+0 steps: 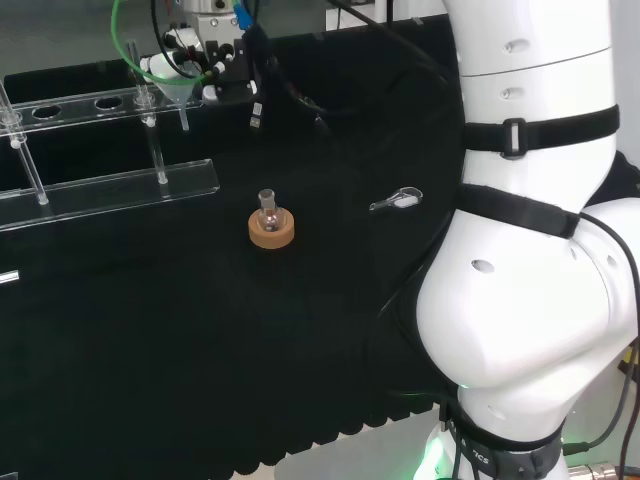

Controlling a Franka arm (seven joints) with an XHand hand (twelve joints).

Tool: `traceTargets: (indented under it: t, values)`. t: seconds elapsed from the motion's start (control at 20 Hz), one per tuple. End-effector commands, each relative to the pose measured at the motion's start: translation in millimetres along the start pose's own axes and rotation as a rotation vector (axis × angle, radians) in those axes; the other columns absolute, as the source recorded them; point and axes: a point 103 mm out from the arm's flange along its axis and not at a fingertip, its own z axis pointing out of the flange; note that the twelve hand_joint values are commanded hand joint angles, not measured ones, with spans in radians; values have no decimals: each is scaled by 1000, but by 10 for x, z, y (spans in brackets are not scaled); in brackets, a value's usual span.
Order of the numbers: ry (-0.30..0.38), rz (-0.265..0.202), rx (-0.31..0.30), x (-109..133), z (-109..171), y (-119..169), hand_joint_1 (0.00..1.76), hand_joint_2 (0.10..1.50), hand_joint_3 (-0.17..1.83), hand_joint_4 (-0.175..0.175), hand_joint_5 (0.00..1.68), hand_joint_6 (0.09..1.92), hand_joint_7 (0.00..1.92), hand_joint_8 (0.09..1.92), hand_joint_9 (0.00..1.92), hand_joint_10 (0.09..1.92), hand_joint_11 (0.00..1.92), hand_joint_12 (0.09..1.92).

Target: Pick up the funnel from the transparent funnel stand.

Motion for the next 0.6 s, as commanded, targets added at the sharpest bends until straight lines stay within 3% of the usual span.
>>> traceTargets:
  t: [0.05,0.6]
  values:
    - [9,8,17,-66,93,18,33,904,23,26,0,87,0,87,0,87,0,569]
    - [-39,25,12,36,178,-14,21,914,27,18,0,87,0,87,0,87,0,572]
